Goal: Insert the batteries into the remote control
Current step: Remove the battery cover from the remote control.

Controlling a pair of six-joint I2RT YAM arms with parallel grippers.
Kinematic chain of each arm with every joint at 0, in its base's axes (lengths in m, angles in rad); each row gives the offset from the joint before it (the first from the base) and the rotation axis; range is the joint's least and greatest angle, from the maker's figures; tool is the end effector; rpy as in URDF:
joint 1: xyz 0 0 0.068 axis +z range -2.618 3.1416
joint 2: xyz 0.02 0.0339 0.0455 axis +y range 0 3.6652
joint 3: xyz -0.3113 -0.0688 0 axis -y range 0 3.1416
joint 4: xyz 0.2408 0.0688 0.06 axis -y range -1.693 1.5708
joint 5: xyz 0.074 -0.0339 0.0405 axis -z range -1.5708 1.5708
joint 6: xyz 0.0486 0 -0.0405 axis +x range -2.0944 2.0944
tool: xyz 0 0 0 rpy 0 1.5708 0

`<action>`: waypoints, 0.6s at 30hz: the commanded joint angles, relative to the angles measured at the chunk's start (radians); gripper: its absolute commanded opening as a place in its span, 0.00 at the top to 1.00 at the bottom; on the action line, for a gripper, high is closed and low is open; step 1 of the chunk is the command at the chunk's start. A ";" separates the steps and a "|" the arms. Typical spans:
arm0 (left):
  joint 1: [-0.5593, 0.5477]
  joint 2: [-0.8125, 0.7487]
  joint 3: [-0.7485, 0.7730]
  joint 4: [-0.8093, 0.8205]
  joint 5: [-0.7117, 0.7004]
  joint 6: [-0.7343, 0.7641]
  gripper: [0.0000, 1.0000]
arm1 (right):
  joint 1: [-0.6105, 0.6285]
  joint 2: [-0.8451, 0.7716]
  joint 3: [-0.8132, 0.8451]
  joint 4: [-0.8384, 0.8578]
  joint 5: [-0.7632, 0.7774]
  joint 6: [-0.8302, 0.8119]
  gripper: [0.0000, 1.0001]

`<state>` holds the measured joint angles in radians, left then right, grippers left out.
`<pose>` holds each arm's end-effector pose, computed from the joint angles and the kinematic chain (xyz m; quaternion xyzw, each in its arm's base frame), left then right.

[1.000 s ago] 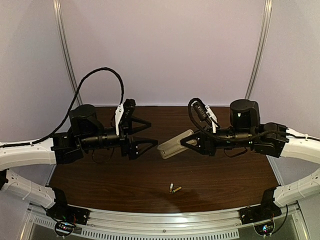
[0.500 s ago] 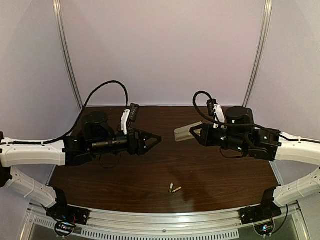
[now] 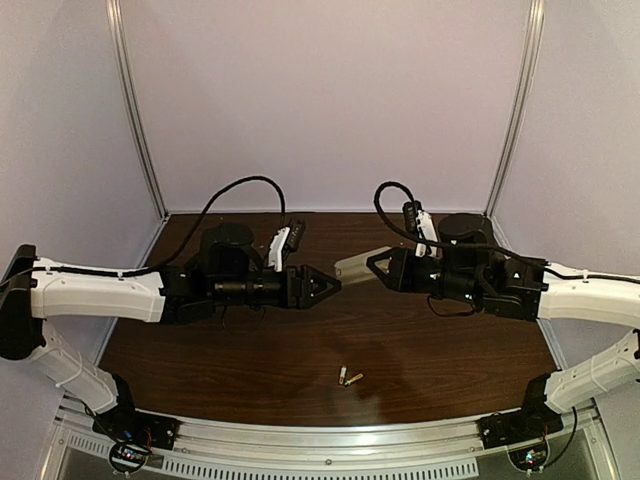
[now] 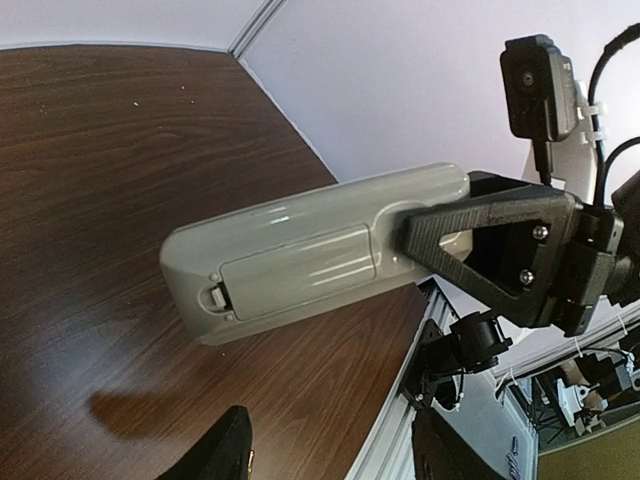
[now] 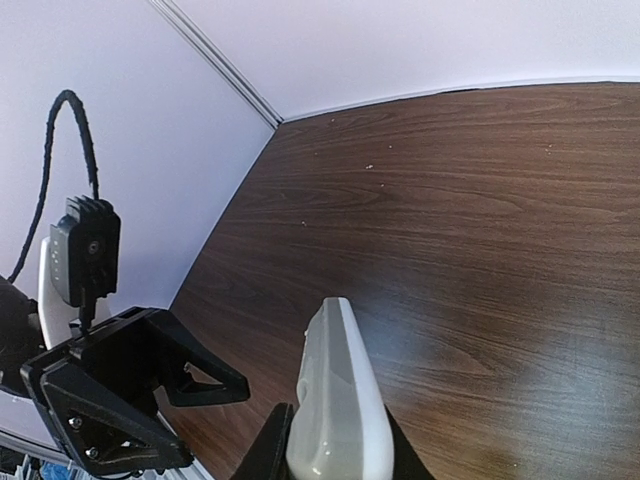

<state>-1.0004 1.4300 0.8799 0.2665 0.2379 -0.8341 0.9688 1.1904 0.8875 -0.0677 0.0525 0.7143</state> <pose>0.1682 -0.2834 0.3131 0.1369 0.7856 -0.5308 0.2869 0.1529 0.2181 0.3436 -0.0900 0.8202 0.4065 0.3923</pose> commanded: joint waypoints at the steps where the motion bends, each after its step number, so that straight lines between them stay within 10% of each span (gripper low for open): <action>1: 0.004 0.024 0.051 -0.006 -0.038 -0.018 0.46 | -0.002 0.001 0.029 0.051 -0.036 0.014 1.00; 18: 0.006 0.080 0.109 -0.067 -0.128 -0.013 0.59 | 0.001 -0.009 0.020 0.057 -0.080 -0.022 1.00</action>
<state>-1.0004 1.5059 0.9657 0.2245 0.1612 -0.8478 0.9688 1.2049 0.8932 -0.0296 -0.0223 0.7048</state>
